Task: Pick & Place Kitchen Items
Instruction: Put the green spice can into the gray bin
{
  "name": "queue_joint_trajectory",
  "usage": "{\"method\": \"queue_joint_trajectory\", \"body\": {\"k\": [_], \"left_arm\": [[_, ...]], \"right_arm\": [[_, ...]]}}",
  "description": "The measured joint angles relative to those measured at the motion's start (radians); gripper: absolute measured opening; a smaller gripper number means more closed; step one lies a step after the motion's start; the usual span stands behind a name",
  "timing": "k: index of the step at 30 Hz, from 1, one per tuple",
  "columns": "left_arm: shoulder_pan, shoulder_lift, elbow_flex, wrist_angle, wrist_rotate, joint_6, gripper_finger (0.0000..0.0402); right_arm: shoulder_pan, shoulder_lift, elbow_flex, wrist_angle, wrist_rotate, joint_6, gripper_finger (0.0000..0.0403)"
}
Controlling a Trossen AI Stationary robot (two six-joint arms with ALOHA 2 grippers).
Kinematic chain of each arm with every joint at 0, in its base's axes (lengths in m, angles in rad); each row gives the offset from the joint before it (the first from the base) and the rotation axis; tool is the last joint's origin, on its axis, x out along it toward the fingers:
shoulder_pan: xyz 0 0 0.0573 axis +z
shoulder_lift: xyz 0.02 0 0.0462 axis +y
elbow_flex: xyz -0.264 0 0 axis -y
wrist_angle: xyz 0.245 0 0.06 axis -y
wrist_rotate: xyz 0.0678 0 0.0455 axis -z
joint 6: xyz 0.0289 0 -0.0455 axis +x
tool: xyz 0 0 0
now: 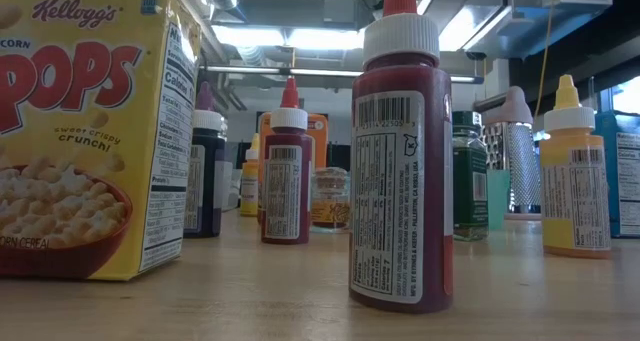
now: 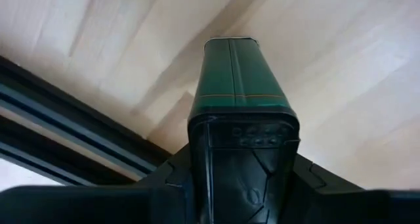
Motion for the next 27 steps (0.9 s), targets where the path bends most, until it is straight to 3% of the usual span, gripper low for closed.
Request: {"method": "queue_joint_trajectory", "body": {"k": [6, 11, 15, 19, 27], "left_arm": [[-0.004, -0.121, 0.019, -0.114, 0.04, -0.051, 0.0129], [-0.022, -0.206, 0.129, -0.248, 0.018, -0.082, 0.0124], [-0.04, -0.214, 0.299, -0.382, -0.047, -0.096, 0.0125], [-0.045, -0.198, 0.501, -0.371, -0.062, -0.056, 0.0125], [0.006, -0.003, 0.909, -0.377, -0.129, 0.147, 0.0124]], "right_arm": [[0.0, 0.0, 0.0, 0.0, -0.001, -0.003, 0.0245], [0.001, 0.0, 0.0, 0.0, -0.003, -0.008, 0.0245], [0.001, 0.0, 0.0, 0.0, -0.003, -0.008, 0.0245], [0.001, 0.0, 0.0, 0.0, -0.003, -0.011, 0.0245], [0.001, 0.0, 0.0, -0.005, -0.005, -0.011, 0.0245]]}}
